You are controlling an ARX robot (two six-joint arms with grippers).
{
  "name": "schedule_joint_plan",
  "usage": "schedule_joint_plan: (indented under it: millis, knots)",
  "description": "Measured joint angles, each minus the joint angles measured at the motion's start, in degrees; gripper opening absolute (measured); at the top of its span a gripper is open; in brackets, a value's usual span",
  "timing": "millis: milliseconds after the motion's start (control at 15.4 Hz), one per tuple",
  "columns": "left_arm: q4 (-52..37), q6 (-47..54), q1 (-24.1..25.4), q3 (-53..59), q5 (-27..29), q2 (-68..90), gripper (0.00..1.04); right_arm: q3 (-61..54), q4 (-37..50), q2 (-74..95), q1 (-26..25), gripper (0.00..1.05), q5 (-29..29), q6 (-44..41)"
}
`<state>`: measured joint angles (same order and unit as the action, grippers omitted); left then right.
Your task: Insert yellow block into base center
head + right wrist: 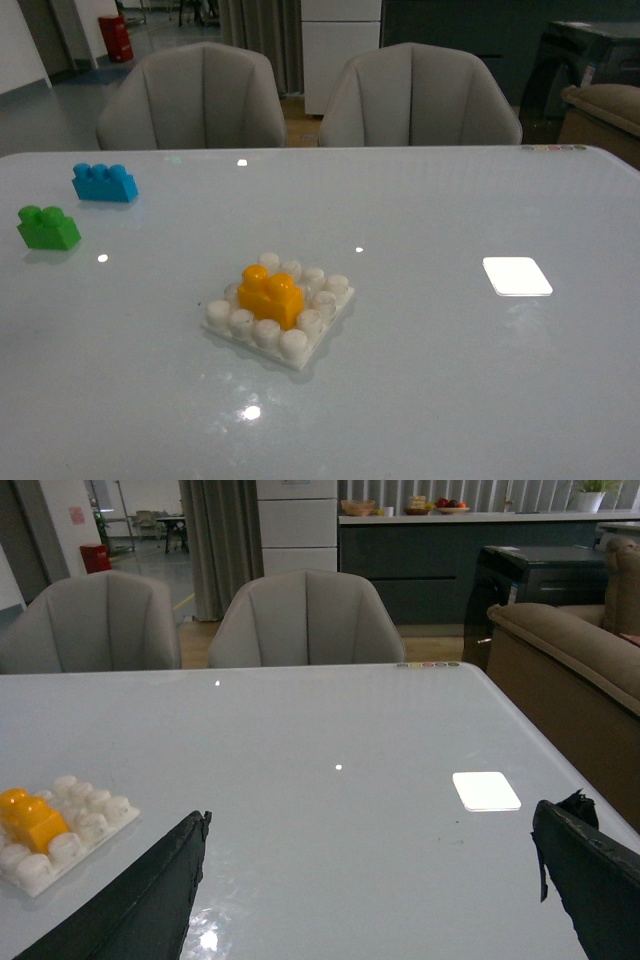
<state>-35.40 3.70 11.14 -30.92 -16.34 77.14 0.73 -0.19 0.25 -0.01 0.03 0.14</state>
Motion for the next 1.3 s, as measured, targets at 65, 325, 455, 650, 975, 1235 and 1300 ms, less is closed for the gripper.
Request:
schedule_joint_plan:
  millis: [65,325,455,650,975,1235,1300]
  knots:
    - [2.1,0.5,1.2,1.0,-0.4,-4.5,0.98,0.0,0.0,0.0,0.0,0.98,0.0,0.0]
    - [2.4,-2.6,-0.5,14.3,5.2,-23.9,0.56,0.0,0.0,0.0,0.0,0.98,0.0,0.0]
    - [10.4,-3.3,-2.9,18.5,8.2,-37.1,0.31,0.0,0.0,0.0,0.0,0.98,0.0,0.0]
    - [14.2,-3.5,-9.5,23.2,15.2,-48.4,0.02,0.0,0.0,0.0,0.0,0.98,0.0,0.0]
    - [18.0,-3.6,-11.1,27.3,16.4,-56.0,0.02,0.0,0.0,0.0,0.0,0.98,0.0,0.0]
    - [21.1,-3.6,-11.1,28.5,16.4,-60.8,0.02,0.0,0.0,0.0,0.0,0.98,0.0,0.0]
    - [19.4,-3.6,-11.1,29.7,16.4,-61.5,0.02,0.0,0.0,0.0,0.0,0.98,0.0,0.0]
